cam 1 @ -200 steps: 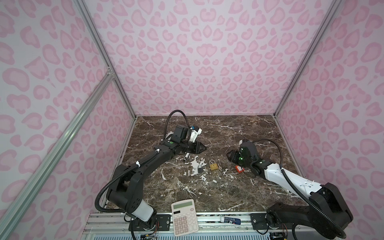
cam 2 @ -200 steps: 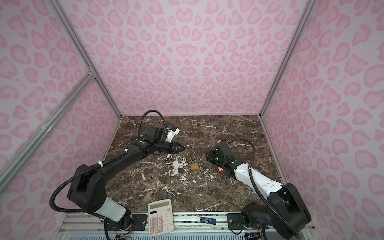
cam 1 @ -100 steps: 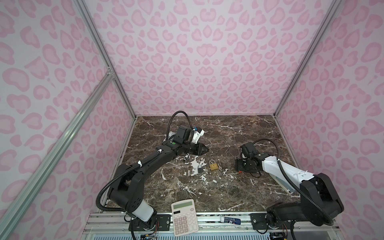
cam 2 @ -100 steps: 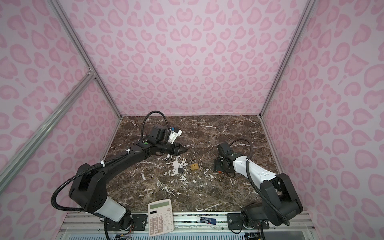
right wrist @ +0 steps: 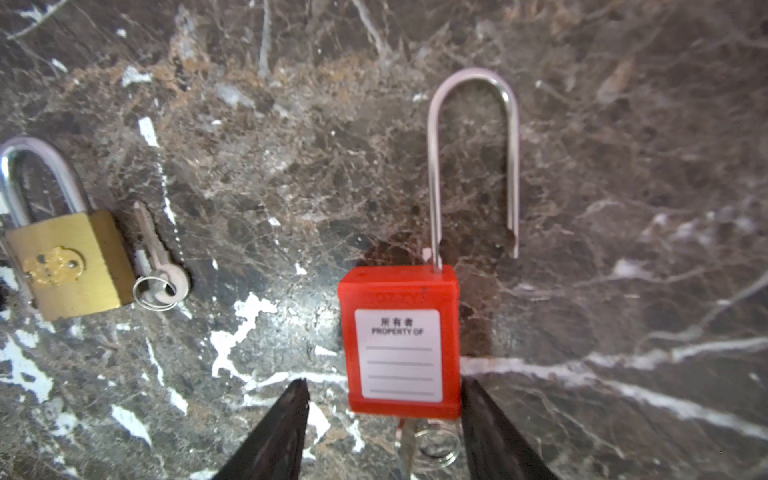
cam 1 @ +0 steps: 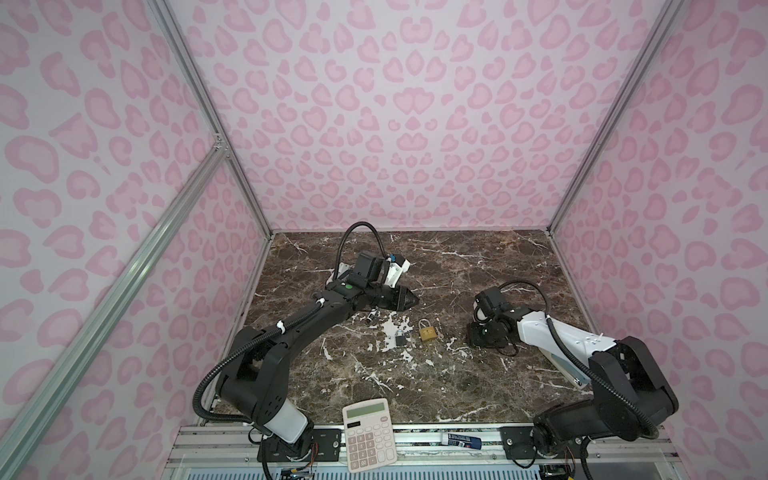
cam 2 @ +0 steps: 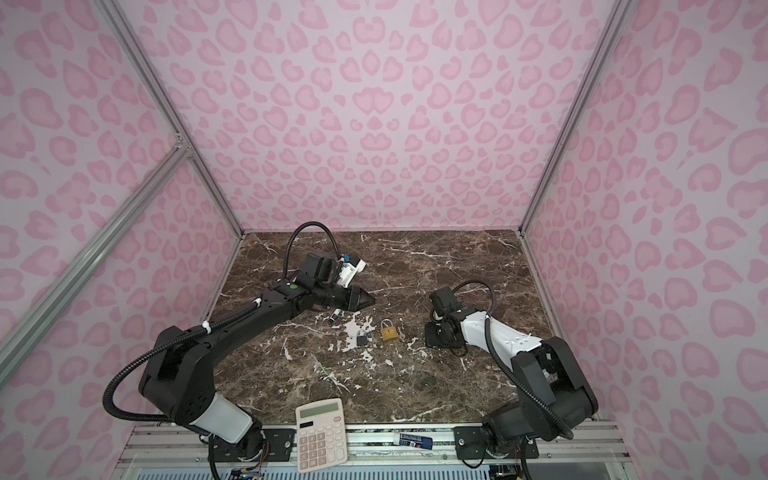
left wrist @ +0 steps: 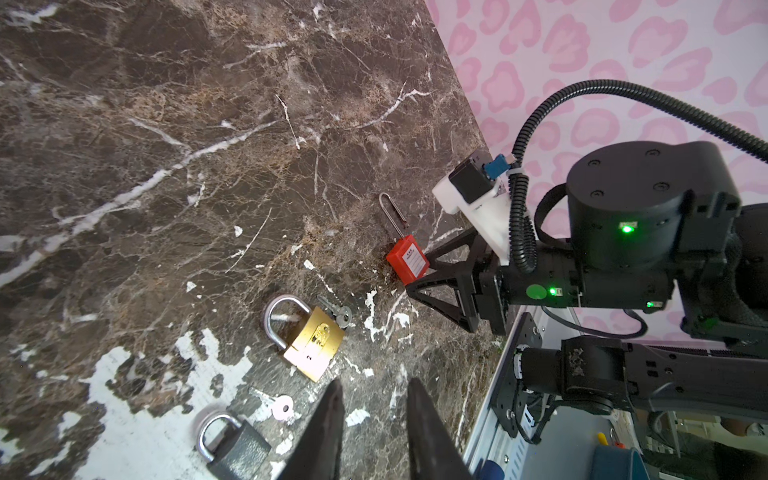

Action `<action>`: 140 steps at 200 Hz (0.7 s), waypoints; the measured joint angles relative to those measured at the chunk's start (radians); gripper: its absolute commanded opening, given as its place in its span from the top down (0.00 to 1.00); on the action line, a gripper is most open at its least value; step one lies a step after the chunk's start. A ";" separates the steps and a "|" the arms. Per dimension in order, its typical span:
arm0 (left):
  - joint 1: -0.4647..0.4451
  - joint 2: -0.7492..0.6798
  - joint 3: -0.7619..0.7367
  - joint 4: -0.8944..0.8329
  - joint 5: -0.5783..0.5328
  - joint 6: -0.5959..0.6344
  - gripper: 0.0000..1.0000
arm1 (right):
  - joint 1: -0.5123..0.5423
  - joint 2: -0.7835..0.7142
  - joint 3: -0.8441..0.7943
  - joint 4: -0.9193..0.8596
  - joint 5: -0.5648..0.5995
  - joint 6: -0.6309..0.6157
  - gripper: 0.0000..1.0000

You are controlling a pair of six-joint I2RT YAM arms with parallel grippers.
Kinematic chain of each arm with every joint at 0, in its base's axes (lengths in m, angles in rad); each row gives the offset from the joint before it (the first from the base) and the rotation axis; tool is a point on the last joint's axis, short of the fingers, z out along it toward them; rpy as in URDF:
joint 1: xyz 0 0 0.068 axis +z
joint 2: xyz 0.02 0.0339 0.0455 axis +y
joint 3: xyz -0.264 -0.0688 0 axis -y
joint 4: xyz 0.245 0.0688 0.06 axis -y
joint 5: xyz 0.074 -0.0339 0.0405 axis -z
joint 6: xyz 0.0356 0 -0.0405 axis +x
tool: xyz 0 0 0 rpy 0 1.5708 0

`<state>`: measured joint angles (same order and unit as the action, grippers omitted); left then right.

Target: Lock with the key

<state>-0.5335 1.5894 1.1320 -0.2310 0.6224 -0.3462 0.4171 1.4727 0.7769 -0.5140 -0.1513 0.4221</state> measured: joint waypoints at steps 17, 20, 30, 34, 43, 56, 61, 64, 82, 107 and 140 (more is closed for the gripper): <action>-0.002 0.004 0.006 0.001 0.000 0.000 0.71 | 0.002 0.011 0.000 -0.001 0.019 -0.008 0.47; -0.002 0.004 0.006 0.000 0.000 0.000 0.71 | 0.003 0.013 0.001 -0.001 0.022 -0.010 0.48; -0.002 0.005 0.009 0.000 0.000 0.000 0.71 | 0.005 0.019 0.002 -0.002 0.029 -0.015 0.50; -0.002 0.005 0.009 0.001 0.000 0.000 0.71 | 0.006 0.021 0.003 -0.004 0.032 -0.016 0.51; -0.003 0.005 0.011 0.000 0.000 0.000 0.71 | 0.009 0.025 0.006 -0.005 0.043 -0.021 0.52; -0.003 0.005 0.011 0.001 0.001 -0.001 0.71 | 0.010 0.031 0.012 -0.005 0.048 -0.024 0.53; -0.003 0.005 0.011 0.001 0.001 -0.002 0.71 | 0.011 0.032 0.013 -0.005 0.051 -0.026 0.53; -0.003 0.006 0.011 0.001 0.001 -0.003 0.71 | 0.013 0.034 0.014 -0.005 0.054 -0.027 0.53; -0.005 0.006 0.011 0.001 0.002 -0.011 0.71 | 0.013 0.044 0.019 -0.004 0.058 -0.035 0.54; -0.007 0.006 0.011 0.001 0.002 -0.012 0.70 | 0.015 0.061 0.025 -0.003 0.068 -0.049 0.54; -0.011 0.006 0.011 0.001 0.002 -0.019 0.67 | 0.021 0.077 0.036 -0.003 0.072 -0.060 0.66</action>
<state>-0.5449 1.5955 1.1427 -0.2302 0.6247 -0.3653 0.4381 1.5497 0.8131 -0.5175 -0.0788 0.3626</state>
